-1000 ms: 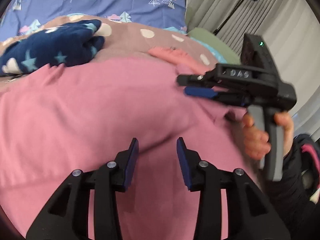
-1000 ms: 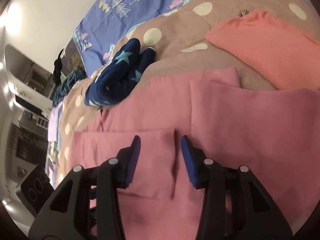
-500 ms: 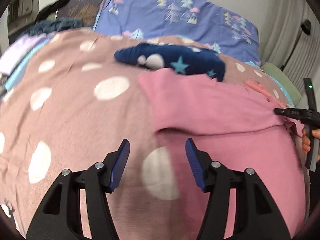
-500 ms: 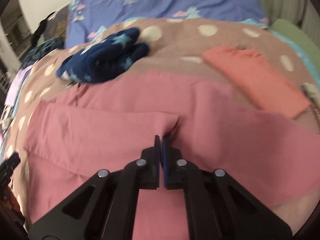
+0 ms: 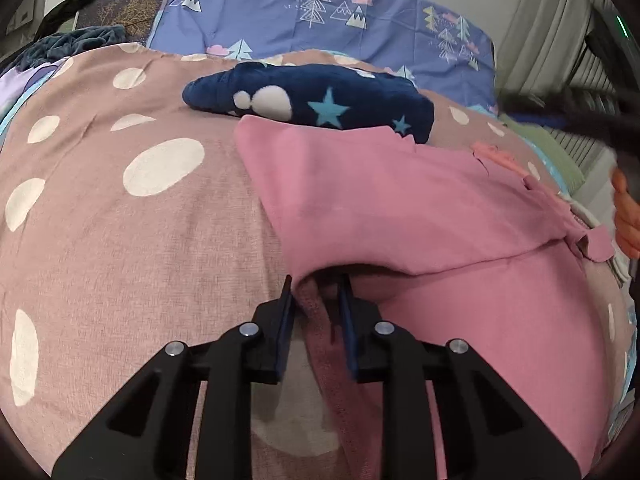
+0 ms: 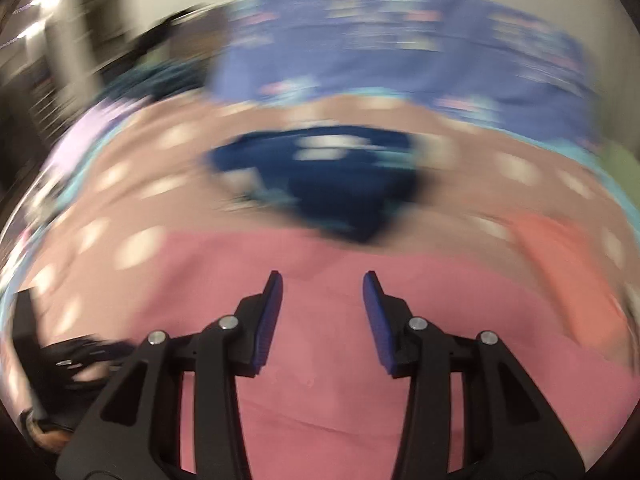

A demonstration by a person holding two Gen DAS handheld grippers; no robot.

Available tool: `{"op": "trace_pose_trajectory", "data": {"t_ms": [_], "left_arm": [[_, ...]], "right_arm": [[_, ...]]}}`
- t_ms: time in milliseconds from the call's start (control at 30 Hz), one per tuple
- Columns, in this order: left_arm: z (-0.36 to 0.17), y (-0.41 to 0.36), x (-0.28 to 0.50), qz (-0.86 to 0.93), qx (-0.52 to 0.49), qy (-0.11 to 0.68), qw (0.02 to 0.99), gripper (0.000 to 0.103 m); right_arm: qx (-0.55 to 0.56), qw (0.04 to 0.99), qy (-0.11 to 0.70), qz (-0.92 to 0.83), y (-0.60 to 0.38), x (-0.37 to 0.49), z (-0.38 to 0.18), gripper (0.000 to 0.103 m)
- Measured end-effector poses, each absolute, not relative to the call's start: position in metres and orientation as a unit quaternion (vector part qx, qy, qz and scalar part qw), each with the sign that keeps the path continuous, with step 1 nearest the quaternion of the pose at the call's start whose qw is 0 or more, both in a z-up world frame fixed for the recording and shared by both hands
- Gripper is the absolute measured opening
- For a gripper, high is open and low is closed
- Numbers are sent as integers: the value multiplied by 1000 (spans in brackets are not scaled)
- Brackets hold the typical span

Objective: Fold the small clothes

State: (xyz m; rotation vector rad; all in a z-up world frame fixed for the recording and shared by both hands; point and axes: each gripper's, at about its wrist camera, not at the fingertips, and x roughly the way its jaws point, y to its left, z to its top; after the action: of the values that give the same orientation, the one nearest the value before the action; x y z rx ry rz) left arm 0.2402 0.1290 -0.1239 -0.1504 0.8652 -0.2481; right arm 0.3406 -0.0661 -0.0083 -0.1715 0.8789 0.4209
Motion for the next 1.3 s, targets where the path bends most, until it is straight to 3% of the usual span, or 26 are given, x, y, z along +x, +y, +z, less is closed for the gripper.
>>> {"op": "trace_pose_trajectory", "data": {"t_ms": [167, 233, 333, 400, 533, 667, 700, 833, 933, 1033, 1100, 1133, 1167, 1300], "left_arm": [[-120, 136, 234, -122, -97, 401, 903, 22], [-120, 136, 234, -122, -102, 398, 904, 15], [-122, 136, 234, -113, -106, 395, 905, 8], [-121, 132, 233, -91, -90, 395, 910, 6], [-117, 115, 223, -36, -20, 406, 913, 5], [-128, 94, 223, -12, 47, 422, 906, 6], [-127, 92, 222, -11, 52, 420, 906, 8], [-124, 102, 220, -11, 30, 418, 908, 24], [-112, 113, 213, -29, -2, 408, 912, 24], [-86, 116, 204, -62, -40, 374, 924, 24], [-72, 106, 205, -104, -78, 361, 924, 24], [-68, 91, 208, -122, -85, 362, 920, 24], [-68, 81, 215, -130, -82, 368, 917, 24], [-92, 37, 262, -151, -77, 423, 890, 24]], "right_arm": [[-109, 839, 460, 270, 37, 359, -37, 31], [-121, 830, 474, 269, 65, 361, -53, 30], [-147, 820, 503, 230, 91, 380, -78, 40], [-141, 820, 508, 221, 95, 389, -90, 1], [-36, 833, 488, 257, 77, 403, -85, 1], [17, 811, 517, 274, 47, 410, -96, 1], [32, 819, 506, 270, 34, 403, -88, 2], [67, 850, 445, 275, -42, 362, -52, 26], [46, 888, 390, 239, -113, 309, -41, 50], [59, 902, 383, 193, -176, 280, -55, 55], [91, 897, 416, 114, -215, 282, -79, 67], [113, 886, 442, 77, -231, 287, -95, 64], [143, 877, 452, 74, -245, 291, -108, 52], [129, 891, 425, 92, -241, 285, -113, 54]]}}
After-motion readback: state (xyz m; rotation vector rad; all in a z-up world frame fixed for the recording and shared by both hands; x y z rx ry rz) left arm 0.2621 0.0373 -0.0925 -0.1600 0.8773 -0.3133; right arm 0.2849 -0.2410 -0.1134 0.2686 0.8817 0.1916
